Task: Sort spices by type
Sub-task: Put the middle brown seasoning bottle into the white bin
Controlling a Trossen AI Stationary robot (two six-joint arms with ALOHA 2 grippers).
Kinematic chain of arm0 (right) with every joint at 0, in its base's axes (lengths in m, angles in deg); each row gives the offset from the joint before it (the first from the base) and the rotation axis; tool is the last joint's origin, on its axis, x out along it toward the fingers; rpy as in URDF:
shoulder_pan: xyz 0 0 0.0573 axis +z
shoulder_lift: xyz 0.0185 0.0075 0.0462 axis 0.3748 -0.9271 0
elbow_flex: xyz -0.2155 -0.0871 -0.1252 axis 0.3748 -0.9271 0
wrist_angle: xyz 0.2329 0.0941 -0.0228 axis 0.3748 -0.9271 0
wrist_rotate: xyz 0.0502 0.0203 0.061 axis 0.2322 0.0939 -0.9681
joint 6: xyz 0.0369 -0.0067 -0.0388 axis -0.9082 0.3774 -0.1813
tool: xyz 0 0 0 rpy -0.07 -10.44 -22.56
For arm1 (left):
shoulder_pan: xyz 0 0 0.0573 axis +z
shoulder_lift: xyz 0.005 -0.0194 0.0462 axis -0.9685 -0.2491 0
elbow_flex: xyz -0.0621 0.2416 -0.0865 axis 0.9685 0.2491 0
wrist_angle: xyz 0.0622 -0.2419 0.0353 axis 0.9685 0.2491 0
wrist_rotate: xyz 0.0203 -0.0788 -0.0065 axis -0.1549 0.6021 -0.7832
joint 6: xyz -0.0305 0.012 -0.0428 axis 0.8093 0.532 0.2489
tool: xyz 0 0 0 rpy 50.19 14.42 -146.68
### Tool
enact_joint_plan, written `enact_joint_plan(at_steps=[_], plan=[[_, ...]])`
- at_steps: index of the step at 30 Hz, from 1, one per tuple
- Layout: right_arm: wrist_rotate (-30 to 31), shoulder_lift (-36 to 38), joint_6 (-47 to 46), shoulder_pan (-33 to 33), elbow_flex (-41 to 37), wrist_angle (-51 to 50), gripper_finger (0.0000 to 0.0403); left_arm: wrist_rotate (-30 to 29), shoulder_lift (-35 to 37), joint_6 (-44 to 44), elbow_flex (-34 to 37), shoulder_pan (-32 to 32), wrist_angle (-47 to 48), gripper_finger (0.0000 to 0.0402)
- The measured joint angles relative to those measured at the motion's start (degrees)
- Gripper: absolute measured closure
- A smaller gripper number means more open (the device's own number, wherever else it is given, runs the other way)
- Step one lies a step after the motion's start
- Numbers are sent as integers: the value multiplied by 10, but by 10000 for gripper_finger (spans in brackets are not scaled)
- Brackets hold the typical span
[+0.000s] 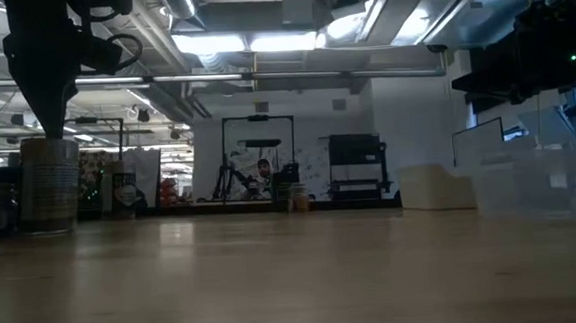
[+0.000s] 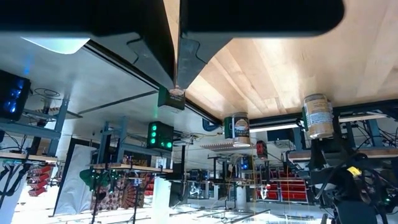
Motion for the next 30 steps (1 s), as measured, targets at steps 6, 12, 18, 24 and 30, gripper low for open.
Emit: enact_joint_plan(at_steps=[6, 12, 18, 24, 30], plan=[[0, 0, 0, 0, 0, 0, 384, 0, 0, -2, 0, 0, -4, 133], [0, 0, 0, 0, 0, 0, 384, 0, -6, 1, 0, 0, -4, 133], [-4, 0, 0, 0, 0, 0, 384, 0, -30, 0, 0, 0, -5, 133], [-4, 0, 0, 0, 0, 0, 384, -9, -51, 2, -2, 0, -3, 133], [-4, 0, 0, 0, 0, 0, 384, -15, -66, 2, -2, 0, -3, 133]])
